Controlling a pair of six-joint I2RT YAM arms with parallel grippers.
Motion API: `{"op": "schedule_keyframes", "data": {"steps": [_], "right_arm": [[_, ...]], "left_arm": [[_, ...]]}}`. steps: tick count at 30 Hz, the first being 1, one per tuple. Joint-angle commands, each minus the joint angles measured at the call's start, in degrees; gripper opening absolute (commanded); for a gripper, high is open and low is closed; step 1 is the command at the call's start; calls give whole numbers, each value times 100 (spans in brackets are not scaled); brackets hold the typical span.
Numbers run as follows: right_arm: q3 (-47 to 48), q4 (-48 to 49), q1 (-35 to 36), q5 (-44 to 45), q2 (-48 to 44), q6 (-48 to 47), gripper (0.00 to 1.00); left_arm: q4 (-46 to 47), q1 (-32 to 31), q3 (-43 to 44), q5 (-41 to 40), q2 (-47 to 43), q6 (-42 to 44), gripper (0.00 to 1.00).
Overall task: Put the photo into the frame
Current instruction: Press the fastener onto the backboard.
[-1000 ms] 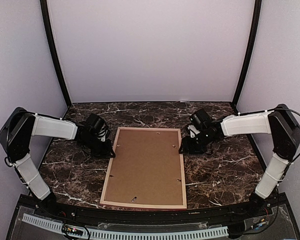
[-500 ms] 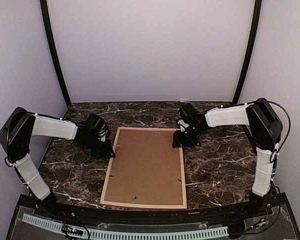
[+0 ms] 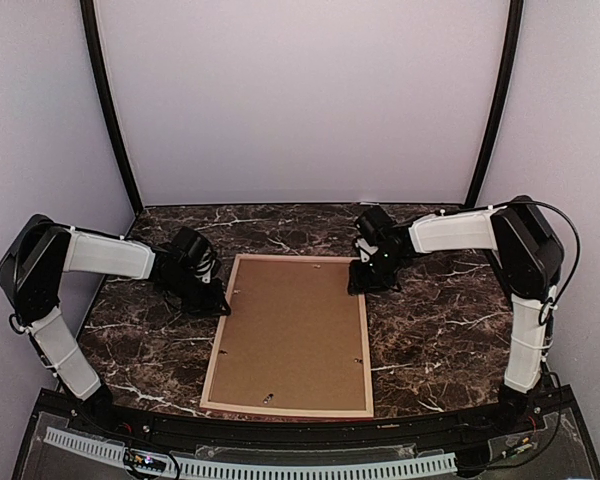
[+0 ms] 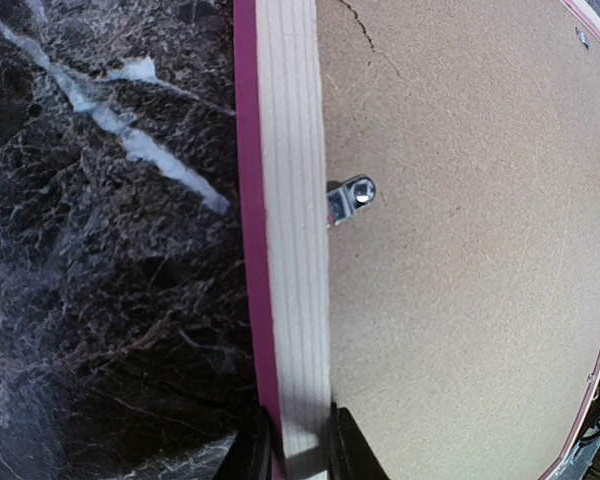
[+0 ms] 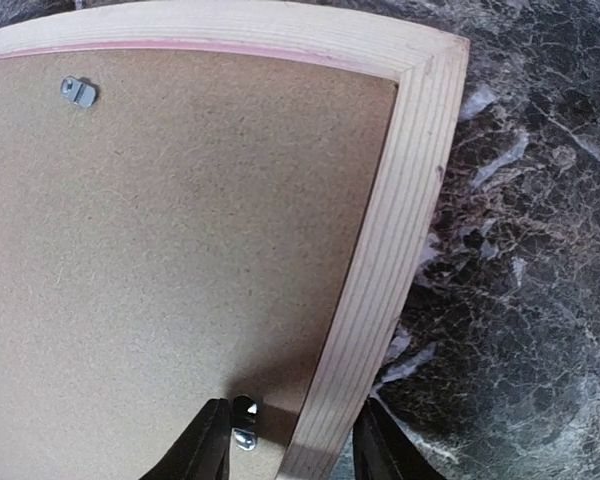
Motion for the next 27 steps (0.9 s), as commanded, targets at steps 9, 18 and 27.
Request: {"op": "schedule_keyframes", "data": {"steps": [9,18,27], "right_arm": [[100,5,-95,-121,64,128,28],[-160,250,-240,-571,9,211,23],[-147,134,-261,-854,36,-40,19]], "left_arm": [[-126,-55,-29,252,129,61,7],[-128,-55,-20,254,131,47,7],[-111,-64,-28,252,121,26,7]]}}
